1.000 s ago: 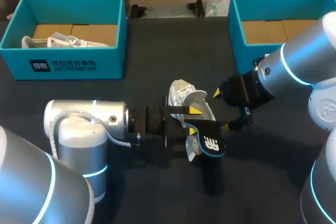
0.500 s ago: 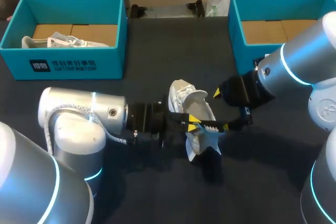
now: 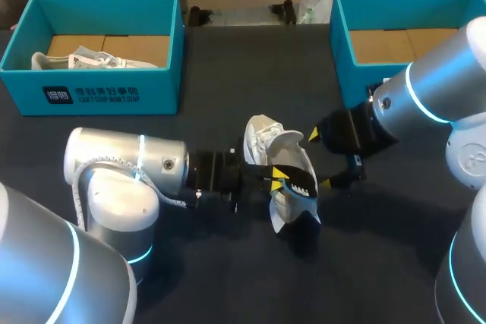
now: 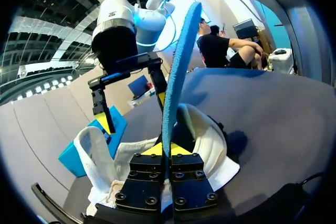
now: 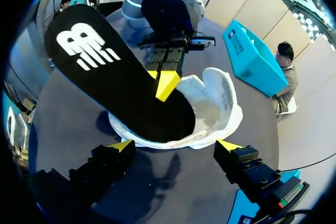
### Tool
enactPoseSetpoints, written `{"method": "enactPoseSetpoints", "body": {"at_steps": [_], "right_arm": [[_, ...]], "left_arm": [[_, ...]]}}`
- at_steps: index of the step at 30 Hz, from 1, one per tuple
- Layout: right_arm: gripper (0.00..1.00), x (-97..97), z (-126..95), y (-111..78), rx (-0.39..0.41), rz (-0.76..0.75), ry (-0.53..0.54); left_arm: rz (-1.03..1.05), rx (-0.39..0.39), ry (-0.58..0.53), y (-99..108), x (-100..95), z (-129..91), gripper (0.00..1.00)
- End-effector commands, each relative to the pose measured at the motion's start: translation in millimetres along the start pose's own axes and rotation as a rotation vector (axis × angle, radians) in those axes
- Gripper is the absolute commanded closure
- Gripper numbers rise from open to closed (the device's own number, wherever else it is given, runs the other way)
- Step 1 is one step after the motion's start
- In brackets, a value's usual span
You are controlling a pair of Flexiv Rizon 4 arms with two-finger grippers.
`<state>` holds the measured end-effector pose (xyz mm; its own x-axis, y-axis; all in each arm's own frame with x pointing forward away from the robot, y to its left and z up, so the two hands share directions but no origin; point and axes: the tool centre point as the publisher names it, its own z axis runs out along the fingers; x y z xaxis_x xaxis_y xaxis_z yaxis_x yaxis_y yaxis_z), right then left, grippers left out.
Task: Take the shoe out of the shoebox, open the shoe tongue, remove and reinsert the insole, then place the shoe into the shoebox
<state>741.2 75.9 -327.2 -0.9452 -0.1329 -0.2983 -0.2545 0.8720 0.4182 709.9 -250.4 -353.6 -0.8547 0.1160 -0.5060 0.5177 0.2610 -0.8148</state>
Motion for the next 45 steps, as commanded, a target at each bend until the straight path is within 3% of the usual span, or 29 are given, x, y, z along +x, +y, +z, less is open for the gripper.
{"method": "enactPoseSetpoints", "body": {"at_steps": [1, 7, 13, 25, 32, 34, 36, 45], "right_arm": [[0.0, -0.1, 2, 0.7, 0.001, 0.0, -0.001], [0.0, -0.1, 2, 0.7, 0.001, 0.0, -0.001], [0.0, -0.1, 2, 0.7, 0.001, 0.0, -0.001], [0.0, -0.1, 2, 0.7, 0.001, 0.0, -0.001], [0.0, -0.1, 2, 0.7, 0.001, 0.0, -0.001], [0.0, -0.1, 2, 0.7, 0.001, 0.0, -0.001], [0.0, -0.1, 2, 0.7, 0.001, 0.0, -0.001], [0.0, -0.1, 2, 0.7, 0.001, 0.0, -0.001]], "left_arm": [[0.0, -0.002, -0.029, 11, -0.9, 8, 1.0], [-0.012, -0.005, -0.048, 12, -2.5, 5, 1.0], [-0.007, 0.013, -0.05, 1, -2.8, 4, 0.64], [0.035, -0.044, 0.007, -16, -5.2, 1, 0.62], [0.043, -0.069, 0.047, -19, -5.0, 9, 0.68], [0.046, -0.074, 0.049, -17, -4.2, 12, 0.75], [0.047, -0.08, 0.055, -14, -3.4, 14, 1.0], [0.055, -0.109, 0.068, -1, -2.4, 18, 1.0]]}}
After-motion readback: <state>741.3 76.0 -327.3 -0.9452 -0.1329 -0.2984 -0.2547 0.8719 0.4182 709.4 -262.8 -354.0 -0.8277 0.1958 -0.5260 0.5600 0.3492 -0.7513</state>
